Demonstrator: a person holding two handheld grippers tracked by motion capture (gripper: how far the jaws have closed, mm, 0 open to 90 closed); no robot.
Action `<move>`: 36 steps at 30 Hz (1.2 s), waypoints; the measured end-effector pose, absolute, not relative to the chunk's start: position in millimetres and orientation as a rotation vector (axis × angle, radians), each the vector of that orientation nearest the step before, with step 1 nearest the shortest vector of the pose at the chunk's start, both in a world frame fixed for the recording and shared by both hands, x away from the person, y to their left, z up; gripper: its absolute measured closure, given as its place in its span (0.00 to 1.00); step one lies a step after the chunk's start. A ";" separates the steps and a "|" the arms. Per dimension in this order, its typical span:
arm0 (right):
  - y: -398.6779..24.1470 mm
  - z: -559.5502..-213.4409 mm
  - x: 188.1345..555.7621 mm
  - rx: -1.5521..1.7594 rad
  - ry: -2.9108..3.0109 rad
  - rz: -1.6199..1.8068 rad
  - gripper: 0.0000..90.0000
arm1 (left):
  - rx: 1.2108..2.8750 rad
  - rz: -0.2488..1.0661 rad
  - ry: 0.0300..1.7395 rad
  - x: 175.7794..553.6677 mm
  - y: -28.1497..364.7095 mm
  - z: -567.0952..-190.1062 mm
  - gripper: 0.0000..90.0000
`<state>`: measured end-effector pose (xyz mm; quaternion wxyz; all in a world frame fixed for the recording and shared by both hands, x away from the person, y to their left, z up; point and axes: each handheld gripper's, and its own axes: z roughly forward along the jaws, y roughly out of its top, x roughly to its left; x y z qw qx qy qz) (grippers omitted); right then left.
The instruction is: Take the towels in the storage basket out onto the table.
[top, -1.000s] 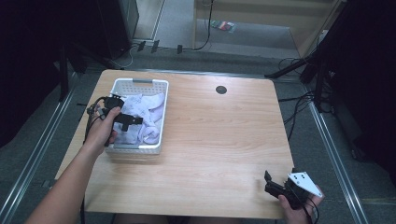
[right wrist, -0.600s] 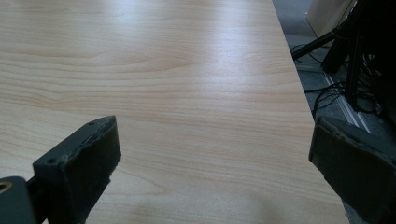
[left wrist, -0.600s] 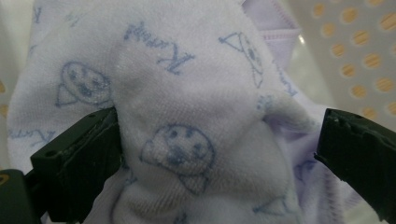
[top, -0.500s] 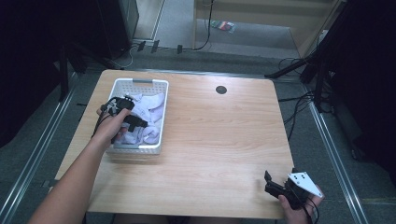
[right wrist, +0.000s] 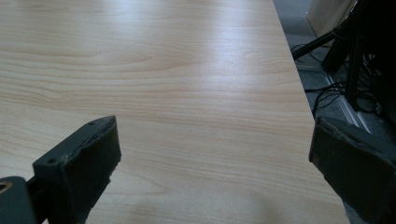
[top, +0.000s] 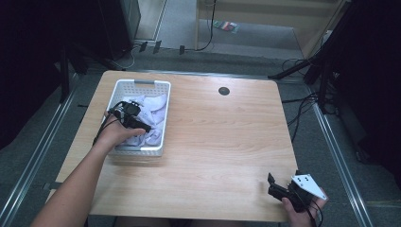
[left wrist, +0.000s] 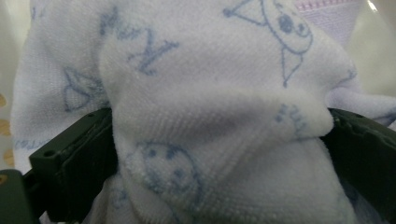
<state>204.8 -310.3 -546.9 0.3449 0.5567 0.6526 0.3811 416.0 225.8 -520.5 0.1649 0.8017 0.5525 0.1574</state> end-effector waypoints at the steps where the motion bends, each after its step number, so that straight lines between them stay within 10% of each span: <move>1: -310.3 -546.9 204.9 1.444 1.696 0.988 0.02 | 2.288 0.472 1.587 415.5 225.4 -518.0 0.08; 5: -310.3 -546.9 205.0 1.445 1.697 0.986 0.02 | 2.268 0.529 1.601 413.6 228.4 -512.6 0.41; 11: -310.5 -546.9 205.0 1.445 1.699 0.989 0.02 | 2.273 0.503 1.615 415.6 232.2 -506.7 0.58; 36: -310.6 -547.0 205.1 1.444 1.699 0.991 0.02 | 1.982 0.486 1.577 391.1 232.8 -406.7 0.60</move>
